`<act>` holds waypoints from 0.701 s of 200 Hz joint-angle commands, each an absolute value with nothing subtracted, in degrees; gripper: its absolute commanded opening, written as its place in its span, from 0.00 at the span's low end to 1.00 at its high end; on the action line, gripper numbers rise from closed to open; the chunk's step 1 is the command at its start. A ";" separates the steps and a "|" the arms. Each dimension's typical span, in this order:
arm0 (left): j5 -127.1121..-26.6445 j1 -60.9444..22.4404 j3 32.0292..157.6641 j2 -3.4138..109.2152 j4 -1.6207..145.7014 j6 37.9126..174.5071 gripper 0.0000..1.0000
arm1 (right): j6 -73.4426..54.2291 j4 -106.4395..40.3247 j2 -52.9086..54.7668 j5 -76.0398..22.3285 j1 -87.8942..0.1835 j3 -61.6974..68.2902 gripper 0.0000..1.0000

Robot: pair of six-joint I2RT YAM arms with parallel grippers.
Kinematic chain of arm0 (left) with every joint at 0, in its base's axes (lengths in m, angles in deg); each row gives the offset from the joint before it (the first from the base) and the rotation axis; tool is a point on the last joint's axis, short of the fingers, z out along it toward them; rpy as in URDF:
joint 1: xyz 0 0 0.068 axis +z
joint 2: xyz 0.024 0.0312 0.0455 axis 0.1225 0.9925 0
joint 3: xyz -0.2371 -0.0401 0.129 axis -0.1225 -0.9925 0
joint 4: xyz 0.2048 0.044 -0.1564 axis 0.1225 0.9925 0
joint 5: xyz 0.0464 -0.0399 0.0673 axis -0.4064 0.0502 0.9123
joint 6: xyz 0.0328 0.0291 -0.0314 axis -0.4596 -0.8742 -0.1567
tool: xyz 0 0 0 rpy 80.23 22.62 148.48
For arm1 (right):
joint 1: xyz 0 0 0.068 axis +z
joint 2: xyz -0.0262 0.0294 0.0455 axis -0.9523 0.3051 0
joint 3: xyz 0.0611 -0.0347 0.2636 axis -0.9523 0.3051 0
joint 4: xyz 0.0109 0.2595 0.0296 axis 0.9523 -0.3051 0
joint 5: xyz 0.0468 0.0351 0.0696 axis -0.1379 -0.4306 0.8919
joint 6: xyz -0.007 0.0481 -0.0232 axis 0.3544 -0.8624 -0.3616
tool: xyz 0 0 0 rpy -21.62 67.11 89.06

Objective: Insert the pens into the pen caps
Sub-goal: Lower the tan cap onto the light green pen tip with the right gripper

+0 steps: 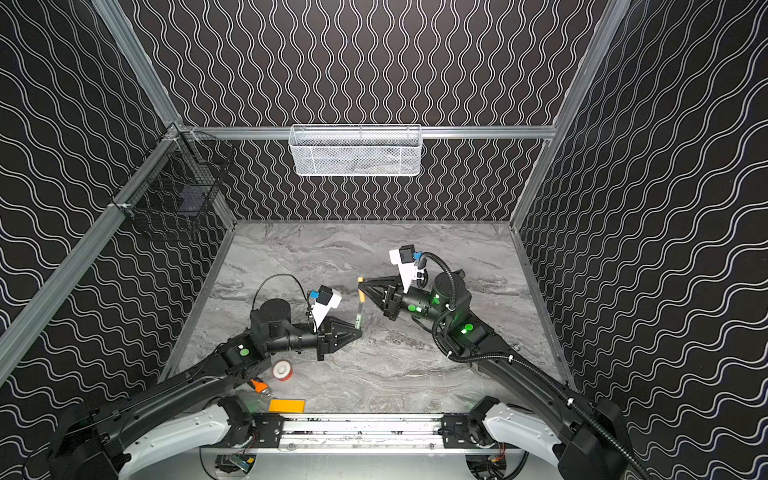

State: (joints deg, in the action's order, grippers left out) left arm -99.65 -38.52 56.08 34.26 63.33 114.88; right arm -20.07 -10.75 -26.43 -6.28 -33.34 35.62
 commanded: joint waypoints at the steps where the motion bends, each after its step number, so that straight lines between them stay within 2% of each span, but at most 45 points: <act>1: -99.24 -38.24 56.43 33.95 61.49 113.91 0.00 | -21.44 -8.22 -26.40 -5.70 -33.21 35.90 0.16; 140: -100.64 -36.29 57.30 33.24 57.59 114.21 0.00 | -26.11 -0.26 -24.94 -6.72 -32.17 40.56 0.16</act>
State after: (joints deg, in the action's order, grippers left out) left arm -101.00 -36.51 56.23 33.17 63.90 114.90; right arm -25.05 0.00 -25.77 -8.33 -32.56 40.19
